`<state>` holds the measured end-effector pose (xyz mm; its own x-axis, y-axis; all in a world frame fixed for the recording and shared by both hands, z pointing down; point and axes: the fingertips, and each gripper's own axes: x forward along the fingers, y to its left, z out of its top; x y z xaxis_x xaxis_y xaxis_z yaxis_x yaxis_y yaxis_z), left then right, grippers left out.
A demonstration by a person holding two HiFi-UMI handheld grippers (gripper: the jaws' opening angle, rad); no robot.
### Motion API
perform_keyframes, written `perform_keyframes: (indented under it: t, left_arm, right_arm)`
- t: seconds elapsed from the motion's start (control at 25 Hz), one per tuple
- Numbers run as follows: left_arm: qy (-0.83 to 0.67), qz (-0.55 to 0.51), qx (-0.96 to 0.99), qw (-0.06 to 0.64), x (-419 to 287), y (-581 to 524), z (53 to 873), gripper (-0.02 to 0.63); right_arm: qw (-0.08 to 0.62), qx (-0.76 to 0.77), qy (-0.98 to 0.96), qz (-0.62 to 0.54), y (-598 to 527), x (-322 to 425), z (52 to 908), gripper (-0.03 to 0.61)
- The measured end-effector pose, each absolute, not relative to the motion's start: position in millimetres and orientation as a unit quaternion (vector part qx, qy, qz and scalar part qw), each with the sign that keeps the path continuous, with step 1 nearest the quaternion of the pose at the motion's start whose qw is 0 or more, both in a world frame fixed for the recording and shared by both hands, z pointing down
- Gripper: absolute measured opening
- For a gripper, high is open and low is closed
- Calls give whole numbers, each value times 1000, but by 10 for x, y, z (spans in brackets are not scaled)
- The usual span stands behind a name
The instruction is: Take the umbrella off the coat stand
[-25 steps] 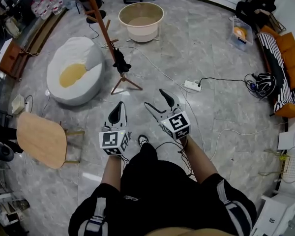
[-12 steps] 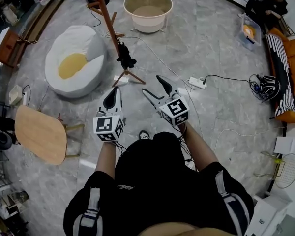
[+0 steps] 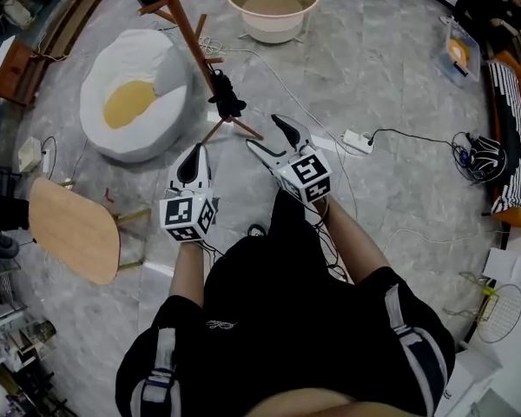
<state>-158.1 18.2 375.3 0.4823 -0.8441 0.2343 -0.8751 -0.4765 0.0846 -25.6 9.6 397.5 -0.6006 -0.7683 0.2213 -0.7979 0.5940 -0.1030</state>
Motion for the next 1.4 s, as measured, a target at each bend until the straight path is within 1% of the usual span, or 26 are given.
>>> perform_keyframes:
  t: [0.2, 0.44, 0.8, 1.4]
  left_arm:
    - [-523, 96, 840, 111, -1414, -371, 3920, -2]
    - [-551, 120, 811, 156, -1210, -882, 4265, -2]
    - [-567, 173, 784, 182, -994, -1234, 4866, -2]
    - [-585, 201, 756, 214, -1268, -1782, 5991, -2]
  right_arm:
    - [87, 403, -905, 106, -505, -107, 4106, 331]
    - [103, 368, -916, 122, -1106, 190, 4388, 333]
    - [125, 336, -922, 149, -1569, 385, 5058, 330]
    - [128, 311, -925, 176, -2166, -63, 6416, 333]
